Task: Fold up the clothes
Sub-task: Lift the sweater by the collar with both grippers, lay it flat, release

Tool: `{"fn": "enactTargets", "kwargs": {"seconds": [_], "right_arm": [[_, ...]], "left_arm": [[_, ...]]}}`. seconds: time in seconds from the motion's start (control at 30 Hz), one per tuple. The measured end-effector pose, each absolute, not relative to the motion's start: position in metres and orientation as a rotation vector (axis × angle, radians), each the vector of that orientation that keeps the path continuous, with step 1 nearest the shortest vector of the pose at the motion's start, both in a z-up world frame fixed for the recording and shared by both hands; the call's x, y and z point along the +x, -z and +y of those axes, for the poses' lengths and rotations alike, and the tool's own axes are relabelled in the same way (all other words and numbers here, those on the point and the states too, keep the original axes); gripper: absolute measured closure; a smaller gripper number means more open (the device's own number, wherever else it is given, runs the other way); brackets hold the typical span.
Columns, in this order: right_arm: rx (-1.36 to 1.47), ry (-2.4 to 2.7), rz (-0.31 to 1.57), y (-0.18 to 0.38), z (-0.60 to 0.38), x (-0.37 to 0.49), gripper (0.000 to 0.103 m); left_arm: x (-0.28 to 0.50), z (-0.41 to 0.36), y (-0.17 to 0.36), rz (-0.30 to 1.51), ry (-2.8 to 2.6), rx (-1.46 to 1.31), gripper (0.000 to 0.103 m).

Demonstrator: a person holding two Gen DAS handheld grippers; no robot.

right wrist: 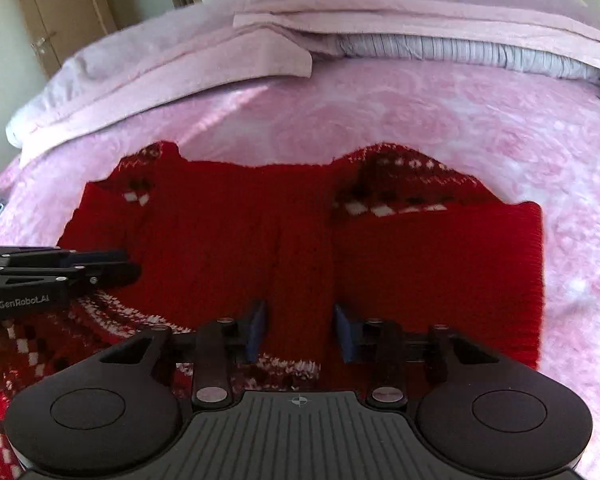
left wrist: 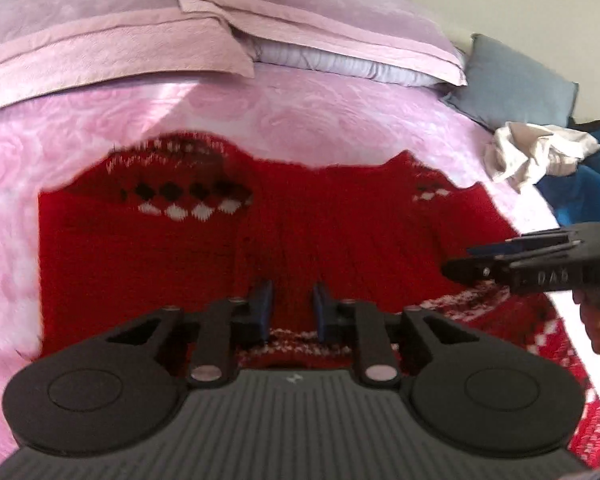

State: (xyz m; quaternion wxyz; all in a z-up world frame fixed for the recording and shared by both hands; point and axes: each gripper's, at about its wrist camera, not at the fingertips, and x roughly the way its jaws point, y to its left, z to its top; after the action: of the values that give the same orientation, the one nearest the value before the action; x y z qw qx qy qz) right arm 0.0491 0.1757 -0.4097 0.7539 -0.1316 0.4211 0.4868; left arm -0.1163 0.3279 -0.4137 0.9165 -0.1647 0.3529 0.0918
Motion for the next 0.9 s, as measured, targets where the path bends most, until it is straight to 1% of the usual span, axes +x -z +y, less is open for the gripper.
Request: {"fn": "enactTargets", "kwargs": {"seconds": [0.07, 0.13, 0.2, 0.23, 0.3, 0.37, 0.4, 0.47, 0.5, 0.57, 0.67, 0.77, 0.83, 0.87, 0.9], "right_arm": [[-0.251, -1.041, 0.901, 0.392, 0.179, 0.057, 0.066], [-0.209, -1.03, 0.831, 0.372, 0.189, 0.066, 0.066], [-0.205, -1.025, 0.755, 0.361, 0.212, 0.078, 0.066], [-0.211, -1.024, 0.724, 0.362, 0.226, 0.082, 0.066], [-0.268, -1.026, 0.708, 0.386, 0.25, 0.091, 0.066], [-0.332, -1.029, 0.699, 0.415, 0.274, 0.101, 0.066], [-0.355, -1.035, 0.693, 0.428, 0.276, 0.103, 0.066], [-0.389, -1.052, 0.677, 0.455, 0.273, 0.104, 0.066], [-0.389, -1.054, 0.678, 0.456, 0.271, 0.104, 0.066], [-0.373, -1.05, 0.69, 0.446, 0.267, 0.106, 0.066], [-0.314, -1.06, 0.638, 0.413, 0.242, 0.092, 0.066], [-0.275, -1.103, 0.616, 0.39, 0.208, 0.062, 0.066], [-0.298, -1.135, 0.641, 0.391, 0.194, 0.036, 0.066], [-0.343, -1.132, 0.676, 0.401, 0.192, 0.027, 0.066], [-0.399, -1.123, 0.716, 0.415, 0.191, 0.02, 0.066]], "left_arm": [[-0.106, 0.345, 0.394, 0.666, -0.187, -0.319, 0.089], [-0.084, 0.362, 0.377, 0.611, -0.187, -0.284, 0.089], [-0.055, 0.376, 0.373, 0.567, -0.181, -0.238, 0.088], [-0.043, 0.381, 0.376, 0.557, -0.174, -0.201, 0.088], [-0.025, 0.387, 0.399, 0.58, -0.168, -0.132, 0.087], [-0.019, 0.392, 0.436, 0.68, -0.205, -0.105, 0.087], [-0.022, 0.394, 0.452, 0.716, -0.224, -0.117, 0.087], [-0.03, 0.4, 0.449, 0.668, -0.233, -0.165, 0.088], [-0.031, 0.402, 0.444, 0.66, -0.243, -0.18, 0.091], [-0.037, 0.4, 0.43, 0.636, -0.291, -0.185, 0.094], [-0.055, 0.388, 0.406, 0.64, -0.24, -0.268, 0.094], [-0.087, 0.356, 0.4, 0.642, -0.156, -0.293, 0.093], [-0.098, 0.338, 0.417, 0.704, -0.136, -0.253, 0.09], [-0.103, 0.329, 0.427, 0.728, -0.135, -0.226, 0.09], [-0.111, 0.323, 0.431, 0.677, -0.146, -0.196, 0.09]]}}
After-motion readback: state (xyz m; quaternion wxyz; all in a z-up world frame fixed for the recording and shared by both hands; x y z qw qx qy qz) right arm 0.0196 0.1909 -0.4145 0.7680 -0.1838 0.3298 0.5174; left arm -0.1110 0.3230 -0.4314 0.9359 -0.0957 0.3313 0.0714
